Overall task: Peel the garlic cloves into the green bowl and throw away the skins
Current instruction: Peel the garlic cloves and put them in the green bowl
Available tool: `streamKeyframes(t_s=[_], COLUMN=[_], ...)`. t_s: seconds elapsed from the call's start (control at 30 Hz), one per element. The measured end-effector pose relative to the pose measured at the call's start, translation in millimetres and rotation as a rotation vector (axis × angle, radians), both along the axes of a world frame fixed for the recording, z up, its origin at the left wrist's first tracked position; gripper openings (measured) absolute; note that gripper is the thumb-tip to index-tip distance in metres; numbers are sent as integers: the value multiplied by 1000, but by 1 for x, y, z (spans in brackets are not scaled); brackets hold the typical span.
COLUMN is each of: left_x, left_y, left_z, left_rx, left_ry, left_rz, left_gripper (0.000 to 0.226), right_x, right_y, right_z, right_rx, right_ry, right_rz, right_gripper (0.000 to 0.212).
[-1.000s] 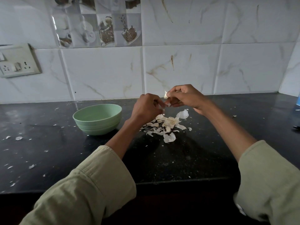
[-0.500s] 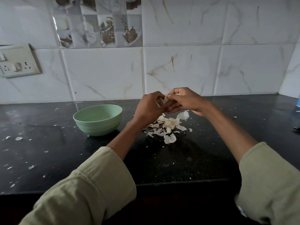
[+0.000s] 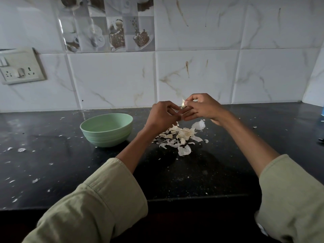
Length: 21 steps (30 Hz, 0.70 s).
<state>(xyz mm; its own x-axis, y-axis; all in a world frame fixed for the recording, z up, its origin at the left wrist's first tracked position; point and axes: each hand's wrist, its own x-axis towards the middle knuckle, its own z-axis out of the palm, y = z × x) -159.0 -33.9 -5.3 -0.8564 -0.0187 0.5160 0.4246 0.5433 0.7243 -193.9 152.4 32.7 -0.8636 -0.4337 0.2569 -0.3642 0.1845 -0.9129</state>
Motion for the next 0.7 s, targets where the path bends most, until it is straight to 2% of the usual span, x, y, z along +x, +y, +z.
streamKeyframes(t_s=[0.1, 0.2, 0.33, 0.4, 0.47, 0.57, 0.6, 0.67, 0.7], left_x=[3, 2, 5, 5, 5, 3, 2, 0, 0], left_y=[1, -3, -5, -6, -6, -2, -1, -2, -3], left_z=[4, 7, 12, 13, 12, 7, 5, 3, 3], left_rx=[210, 430, 551, 472, 311, 79, 16, -59, -90], left_ry=[-118, -207, -235, -217, -176, -119, -83, 1, 30], left_rz=[15, 23, -35, -35, -13, 36, 58, 88, 91], left_gripper=[40, 40, 38, 27, 10, 23, 23, 8, 12], right_x=[0, 2, 0, -2, -3, -2, -1, 1, 1], right_y=[-1, -3, -2, 0, 2, 3, 2, 2, 1], right_z=[1, 2, 1, -1, -1, 0, 0, 1, 1], right_rx=[-9, 2, 26, 40, 70, 106, 114, 133, 140], right_ry=[-11, -5, 13, 26, 53, 80, 85, 88, 84], right_rz=[40, 88, 50, 5, -42, -83, -88, -73, -60], right_gripper=[25, 23, 26, 26, 22, 22, 22, 20, 18])
